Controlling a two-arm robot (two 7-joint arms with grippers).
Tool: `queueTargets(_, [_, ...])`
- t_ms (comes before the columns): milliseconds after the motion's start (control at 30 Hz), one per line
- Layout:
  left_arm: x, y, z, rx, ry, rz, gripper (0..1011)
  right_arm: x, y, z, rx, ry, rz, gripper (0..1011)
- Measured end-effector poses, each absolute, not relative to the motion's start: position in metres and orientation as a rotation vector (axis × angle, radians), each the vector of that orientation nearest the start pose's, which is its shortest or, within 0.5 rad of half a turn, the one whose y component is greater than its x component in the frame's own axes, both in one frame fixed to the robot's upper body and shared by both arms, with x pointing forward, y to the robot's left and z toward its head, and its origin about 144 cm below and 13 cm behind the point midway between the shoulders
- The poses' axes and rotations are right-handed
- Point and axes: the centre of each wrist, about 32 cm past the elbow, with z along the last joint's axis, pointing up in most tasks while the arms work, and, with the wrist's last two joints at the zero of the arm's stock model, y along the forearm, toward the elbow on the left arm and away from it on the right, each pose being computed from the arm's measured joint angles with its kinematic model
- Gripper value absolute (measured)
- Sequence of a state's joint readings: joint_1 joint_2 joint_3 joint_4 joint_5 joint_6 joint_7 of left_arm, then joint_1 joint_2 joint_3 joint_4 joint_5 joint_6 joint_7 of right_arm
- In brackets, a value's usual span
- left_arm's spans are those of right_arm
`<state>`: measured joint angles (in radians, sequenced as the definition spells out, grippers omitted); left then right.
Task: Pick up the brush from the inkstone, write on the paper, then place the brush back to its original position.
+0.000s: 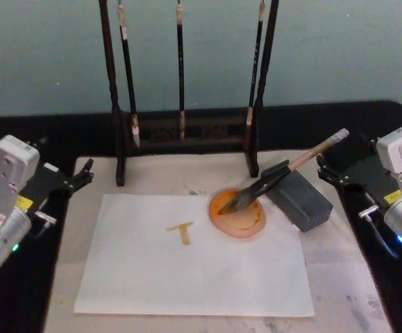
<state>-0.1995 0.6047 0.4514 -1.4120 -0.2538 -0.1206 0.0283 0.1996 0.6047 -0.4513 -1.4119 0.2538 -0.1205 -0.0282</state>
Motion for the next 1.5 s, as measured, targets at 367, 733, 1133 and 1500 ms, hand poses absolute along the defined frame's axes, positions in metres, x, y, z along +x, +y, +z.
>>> queueTargets(367, [0.4886,0.3097,1.1398,0.305,-0.285,1.248,1010,0.4886,-0.3097,1.1398,-0.305,-0.285,-1.248,1000])
queueTargets(733, [0.4886,0.3097,1.1398,0.305,-0.285,1.248,1010,0.4886,-0.3097,1.1398,-0.305,-0.285,-1.248,1000])
queueTargets(1133, [0.4887,0.3097,1.1398,0.304,-0.285,1.248,1010,0.4886,-0.3097,1.1398,-0.305,-0.285,-1.248,1000])
queueTargets(1500, [0.4886,0.3097,1.1398,0.305,-0.285,1.248,1010,0.4886,-0.3097,1.1398,-0.305,-0.285,-1.248,1000])
